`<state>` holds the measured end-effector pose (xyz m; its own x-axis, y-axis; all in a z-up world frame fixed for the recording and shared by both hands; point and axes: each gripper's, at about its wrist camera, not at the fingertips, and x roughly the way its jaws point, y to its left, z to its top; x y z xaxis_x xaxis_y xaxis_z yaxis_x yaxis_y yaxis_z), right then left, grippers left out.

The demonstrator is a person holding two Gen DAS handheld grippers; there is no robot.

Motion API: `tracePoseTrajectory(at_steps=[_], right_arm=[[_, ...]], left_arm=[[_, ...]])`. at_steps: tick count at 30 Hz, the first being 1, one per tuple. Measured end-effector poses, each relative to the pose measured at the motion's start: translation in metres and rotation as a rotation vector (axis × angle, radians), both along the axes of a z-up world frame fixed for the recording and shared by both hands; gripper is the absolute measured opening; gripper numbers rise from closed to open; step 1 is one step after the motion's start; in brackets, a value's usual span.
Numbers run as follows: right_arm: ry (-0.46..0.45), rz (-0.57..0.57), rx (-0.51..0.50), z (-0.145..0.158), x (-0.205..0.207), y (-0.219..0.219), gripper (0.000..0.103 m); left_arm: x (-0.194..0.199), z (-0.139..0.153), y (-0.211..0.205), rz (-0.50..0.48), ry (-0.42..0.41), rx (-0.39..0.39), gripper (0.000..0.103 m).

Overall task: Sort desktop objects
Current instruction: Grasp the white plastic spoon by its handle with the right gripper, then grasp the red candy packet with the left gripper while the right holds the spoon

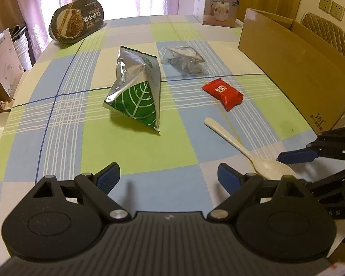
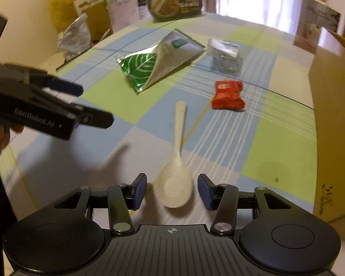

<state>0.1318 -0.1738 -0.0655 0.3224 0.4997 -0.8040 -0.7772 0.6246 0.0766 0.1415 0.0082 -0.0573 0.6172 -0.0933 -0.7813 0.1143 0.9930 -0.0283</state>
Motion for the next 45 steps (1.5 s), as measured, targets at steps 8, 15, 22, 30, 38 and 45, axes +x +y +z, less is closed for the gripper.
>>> tracePoseTrajectory(at_steps=[8,15,22,30,38,45], right_arm=[[0.022,-0.060,0.039,-0.003,0.003,-0.004,0.046],[-0.028,-0.054,0.017,-0.001,-0.001,-0.004,0.030],[-0.118,-0.140,0.076,0.018,-0.003,-0.024,0.030],[-0.181,-0.314,0.106,0.027,0.015,-0.041,0.030],[-0.135,-0.402,0.098,0.008,0.043,-0.041,0.030],[-0.134,-0.443,0.113,0.001,0.072,-0.037,0.030]], left_arm=[[0.001,-0.004,-0.002,-0.004,0.012,0.005,0.089],[0.001,-0.003,-0.002,0.002,0.014,0.009,0.089],[0.007,0.000,-0.013,-0.025,0.003,0.006,0.089],[0.035,0.003,-0.043,-0.102,-0.043,-0.032,0.089],[0.083,-0.004,-0.068,-0.204,-0.062,-0.041,0.089],[0.121,-0.014,-0.068,-0.217,-0.016,-0.071,0.089]])
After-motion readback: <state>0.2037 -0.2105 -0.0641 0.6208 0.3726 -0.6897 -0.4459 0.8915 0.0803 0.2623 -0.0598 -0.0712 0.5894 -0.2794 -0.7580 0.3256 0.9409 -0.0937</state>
